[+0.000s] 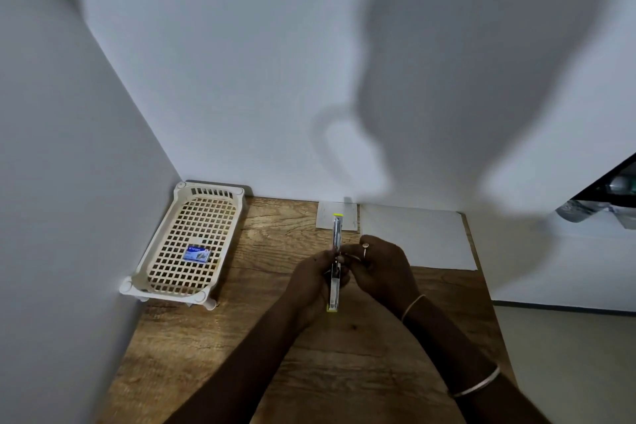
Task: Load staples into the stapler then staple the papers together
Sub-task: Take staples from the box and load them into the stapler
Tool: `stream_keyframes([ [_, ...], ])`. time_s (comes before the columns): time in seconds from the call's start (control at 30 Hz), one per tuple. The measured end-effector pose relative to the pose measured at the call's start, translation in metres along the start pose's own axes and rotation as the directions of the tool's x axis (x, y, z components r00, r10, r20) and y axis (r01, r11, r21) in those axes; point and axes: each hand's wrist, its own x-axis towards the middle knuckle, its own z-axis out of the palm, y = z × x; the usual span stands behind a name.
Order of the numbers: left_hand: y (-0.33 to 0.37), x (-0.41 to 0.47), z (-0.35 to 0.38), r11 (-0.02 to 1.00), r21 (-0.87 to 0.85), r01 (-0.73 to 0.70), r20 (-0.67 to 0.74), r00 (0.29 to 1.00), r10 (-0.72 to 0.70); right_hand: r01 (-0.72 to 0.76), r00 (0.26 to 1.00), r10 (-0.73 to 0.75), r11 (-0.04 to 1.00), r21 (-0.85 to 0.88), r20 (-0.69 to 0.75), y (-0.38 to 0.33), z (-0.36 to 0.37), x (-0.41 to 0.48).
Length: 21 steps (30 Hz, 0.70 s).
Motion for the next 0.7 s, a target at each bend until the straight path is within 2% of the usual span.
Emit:
stream_keyframes([
  [0.3, 0.042, -0.018, 0.046, 0.976, -0.088, -0.199, 0.148, 0.966, 0.211, 0.142, 0.954, -0.152, 0.988, -0.055, -0.260, -0.027, -0.043, 0.027],
  [0.37, 0.049, -0.023, 0.052, 0.972, -0.090, -0.218, 0.163, 0.960, 0.230, 0.088, 0.949, -0.070, 0.995, 0.045, -0.308, -0.034, -0.050, 0.029],
  [0.43, 0.055, -0.027, 0.055, 0.969, -0.087, -0.230, 0.149, 0.959, 0.241, -0.081, 0.943, 0.150, 0.969, 0.234, -0.298, -0.033, -0.053, 0.028],
  [0.47, 0.058, -0.028, 0.056, 0.968, -0.091, -0.235, 0.142, 0.959, 0.246, -0.213, 0.927, 0.294, 0.924, 0.316, -0.233, -0.029, -0.052, 0.026],
  [0.5, 0.061, -0.029, 0.057, 0.966, -0.102, -0.238, 0.137, 0.958, 0.250, -0.377, 0.888, 0.448, 0.839, 0.392, -0.104, -0.022, -0.050, 0.024],
  [0.53, 0.064, -0.029, 0.058, 0.965, -0.116, -0.235, 0.132, 0.959, 0.250, -0.544, 0.811, 0.580, 0.700, 0.463, 0.077, -0.014, -0.048, 0.021],
  [0.57, 0.066, -0.031, 0.058, 0.964, -0.132, -0.230, 0.125, 0.961, 0.246, -0.679, 0.709, 0.645, 0.515, 0.523, 0.285, -0.005, -0.045, 0.016],
  [0.6, 0.068, -0.031, 0.059, 0.964, -0.143, -0.222, 0.117, 0.964, 0.240, -0.771, 0.605, 0.642, 0.324, 0.549, 0.471, 0.002, -0.041, 0.009],
  [0.63, 0.070, -0.032, 0.059, 0.965, -0.152, -0.216, 0.109, 0.966, 0.233, -0.820, 0.527, 0.612, 0.182, 0.542, 0.590, 0.009, -0.036, 0.001],
  [0.67, 0.071, -0.033, 0.059, 0.965, -0.156, -0.212, 0.102, 0.968, 0.229, -0.844, 0.482, 0.583, 0.107, 0.525, 0.654, 0.015, -0.031, -0.006],
  [0.7, 0.073, -0.033, 0.060, 0.965, -0.157, -0.209, 0.095, 0.970, 0.226, -0.855, 0.464, 0.567, 0.084, 0.513, 0.681, 0.019, -0.028, -0.011],
])
